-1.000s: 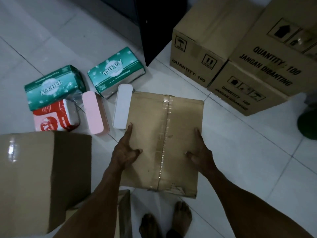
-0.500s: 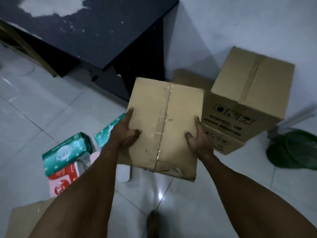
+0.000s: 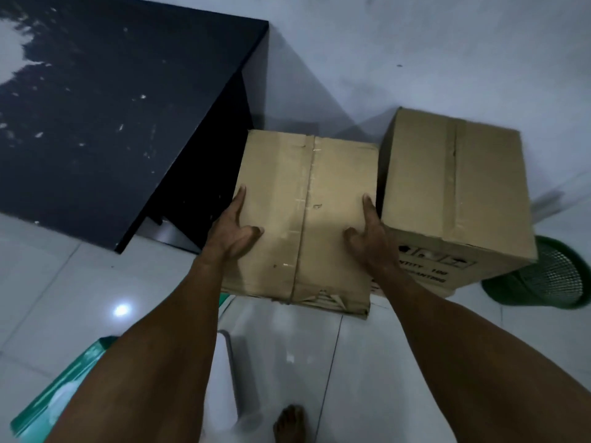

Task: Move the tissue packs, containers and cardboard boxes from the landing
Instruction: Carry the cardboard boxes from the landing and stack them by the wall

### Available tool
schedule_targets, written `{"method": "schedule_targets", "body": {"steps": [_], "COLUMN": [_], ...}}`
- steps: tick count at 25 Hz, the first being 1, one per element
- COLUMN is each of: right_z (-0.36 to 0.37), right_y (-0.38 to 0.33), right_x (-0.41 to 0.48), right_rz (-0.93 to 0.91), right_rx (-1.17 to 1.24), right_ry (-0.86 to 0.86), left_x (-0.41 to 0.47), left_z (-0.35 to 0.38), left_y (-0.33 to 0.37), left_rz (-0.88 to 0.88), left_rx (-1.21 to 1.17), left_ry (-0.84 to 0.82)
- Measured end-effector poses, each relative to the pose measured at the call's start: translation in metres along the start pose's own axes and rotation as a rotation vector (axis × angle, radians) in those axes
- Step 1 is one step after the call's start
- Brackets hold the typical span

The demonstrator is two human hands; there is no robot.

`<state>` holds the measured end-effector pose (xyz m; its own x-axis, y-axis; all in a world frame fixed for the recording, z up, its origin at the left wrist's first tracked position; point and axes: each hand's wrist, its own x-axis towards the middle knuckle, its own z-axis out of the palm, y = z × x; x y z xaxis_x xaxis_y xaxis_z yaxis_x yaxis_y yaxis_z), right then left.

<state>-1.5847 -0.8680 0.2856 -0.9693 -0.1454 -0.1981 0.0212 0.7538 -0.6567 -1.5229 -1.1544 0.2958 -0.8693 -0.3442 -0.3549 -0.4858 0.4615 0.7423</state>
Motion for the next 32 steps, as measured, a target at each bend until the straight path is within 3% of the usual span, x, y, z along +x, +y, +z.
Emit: {"method": "schedule_targets", "body": {"steps": [7,10,15,18,22,27,32], "right_z": [0.022,0.026,0.014,0.011,0.014,0.024,0.019], "right_y": [-0.010,-0.021,-0.012,-0.005,-0.017,-0.019,-0.028], "right_x": [0.046,0.049,0.023,0.007,-0.008,-0.008,0.031], "right_rz": [0.103,0.030,-0.204,-0.307,-0.221,-0.212,-0.175], "right_rx": [-0.219,-0.280,-0.424,-0.661,-0.690,-0.795,-0.810], "right_ry": [-0.010,0.007,-0.257,-0.385,-0.332,-0.240,-0.199], "left_x": [0.085,0.106,0.094,0.054,-0.006,-0.006,0.048], "left_z": [0.019,0.019,0.012,-0.002,-0.012,0.013,0.019], "left_y": [-0.002,0.003,0.000,-0.004,-0.029,-0.038,-0.022], "left_rz": [0.019,0.035,0.046,0.101,0.218,0.285,0.319], "left_rx": [0.007,0.035,0.307,0.367,0.564,0.650,0.689], "left_ry": [0.014,0.013,0.090,-0.002,-0.146,0.065,0.099]}}
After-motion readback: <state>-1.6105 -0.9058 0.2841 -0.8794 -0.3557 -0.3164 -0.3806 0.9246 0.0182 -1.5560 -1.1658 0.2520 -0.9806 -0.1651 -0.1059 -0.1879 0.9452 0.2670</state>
